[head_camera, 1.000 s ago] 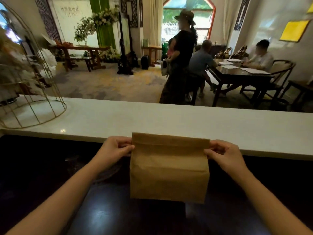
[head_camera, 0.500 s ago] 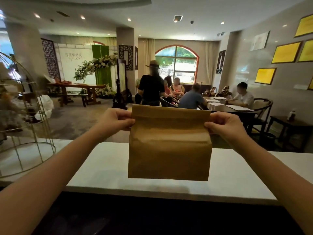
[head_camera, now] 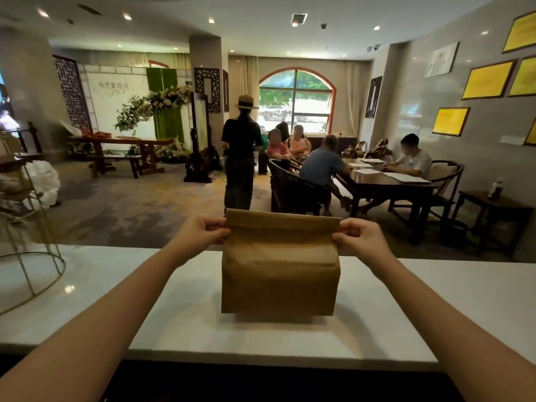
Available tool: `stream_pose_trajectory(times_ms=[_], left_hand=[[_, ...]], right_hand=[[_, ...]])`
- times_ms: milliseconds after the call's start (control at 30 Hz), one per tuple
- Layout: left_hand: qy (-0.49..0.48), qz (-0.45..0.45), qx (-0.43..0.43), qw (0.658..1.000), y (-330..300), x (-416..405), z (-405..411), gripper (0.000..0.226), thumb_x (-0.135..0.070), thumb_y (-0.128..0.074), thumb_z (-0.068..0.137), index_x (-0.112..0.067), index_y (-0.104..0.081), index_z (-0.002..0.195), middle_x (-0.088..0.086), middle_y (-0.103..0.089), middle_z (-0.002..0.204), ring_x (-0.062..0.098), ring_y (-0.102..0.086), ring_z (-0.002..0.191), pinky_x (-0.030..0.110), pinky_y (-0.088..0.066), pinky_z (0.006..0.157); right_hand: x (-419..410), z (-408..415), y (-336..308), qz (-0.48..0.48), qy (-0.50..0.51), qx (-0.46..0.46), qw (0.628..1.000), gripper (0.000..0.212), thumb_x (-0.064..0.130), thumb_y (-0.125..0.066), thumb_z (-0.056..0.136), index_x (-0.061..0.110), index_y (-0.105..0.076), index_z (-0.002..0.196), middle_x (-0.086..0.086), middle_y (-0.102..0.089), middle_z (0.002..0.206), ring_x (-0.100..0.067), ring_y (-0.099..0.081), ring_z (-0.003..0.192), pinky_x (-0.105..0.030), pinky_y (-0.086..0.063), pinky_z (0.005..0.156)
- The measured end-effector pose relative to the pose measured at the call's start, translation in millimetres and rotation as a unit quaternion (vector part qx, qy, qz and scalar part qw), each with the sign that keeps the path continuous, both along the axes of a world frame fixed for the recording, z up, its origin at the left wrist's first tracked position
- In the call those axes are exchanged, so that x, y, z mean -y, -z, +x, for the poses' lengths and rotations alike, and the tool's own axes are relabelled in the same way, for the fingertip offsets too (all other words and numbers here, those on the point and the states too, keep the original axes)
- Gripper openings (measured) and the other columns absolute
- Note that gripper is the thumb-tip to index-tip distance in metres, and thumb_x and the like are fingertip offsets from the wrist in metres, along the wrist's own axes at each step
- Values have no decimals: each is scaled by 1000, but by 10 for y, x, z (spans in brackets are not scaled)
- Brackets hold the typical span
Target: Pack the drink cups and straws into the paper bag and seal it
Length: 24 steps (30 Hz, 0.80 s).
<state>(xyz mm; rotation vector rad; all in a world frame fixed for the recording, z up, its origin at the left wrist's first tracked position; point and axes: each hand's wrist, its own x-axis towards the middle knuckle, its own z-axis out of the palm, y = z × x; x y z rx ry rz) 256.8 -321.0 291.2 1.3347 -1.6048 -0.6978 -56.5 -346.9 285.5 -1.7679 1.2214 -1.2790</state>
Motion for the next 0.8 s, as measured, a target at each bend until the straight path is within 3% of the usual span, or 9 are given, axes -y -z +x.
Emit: stream_pose_trajectory(times_ms=[133, 267, 333, 467, 800], left_hand=[[-9, 4, 0, 1000, 187, 142, 4, 24, 2, -56, 86, -9, -66, 106, -7, -70, 82, 1, -68, 70, 16, -57, 67], [-12, 11, -16, 1000, 264, 212, 18, 30, 1, -57, 86, -28, -66, 88, -25, -70, 65, -1, -68, 69, 14, -55, 63], [-21, 19, -20, 999, 295, 225, 27, 25, -3, -59, 86, -26, -67, 88, -21, -71, 67, 2, -67, 71, 16, -56, 62], [-42, 27, -38, 998, 350, 222, 15, 20, -6, -59, 86, -7, -66, 105, -2, -69, 85, 13, -65, 82, 18, -56, 66], [-58, 13, -12, 998, 322, 176, -43, 22, -8, -60, 86, -5, -66, 107, -2, -67, 84, 14, -63, 80, 22, -51, 69]], right_hand=[[155, 21, 177, -1, 7, -18, 1000, 18, 2, -61, 83, 20, -63, 83, -2, -67, 80, -14, -67, 78, -18, -58, 62], [252, 23, 262, 15, 9, 5, 1000, 13, 2, -61, 83, 14, -64, 87, -3, -67, 81, -13, -67, 78, -13, -55, 58], [272, 23, 287, 35, 4, 19, 999, 12, 3, -61, 83, 15, -64, 85, -4, -67, 81, -14, -67, 77, -13, -55, 56], [284, 10, 329, 63, 1, 25, 998, 10, 4, -62, 83, 15, -64, 83, -4, -67, 82, -13, -67, 78, -13, -54, 53], [232, 23, 337, 58, 15, 30, 998, 12, 4, -62, 84, 16, -63, 83, 0, -66, 80, -10, -65, 76, -9, -51, 51]])
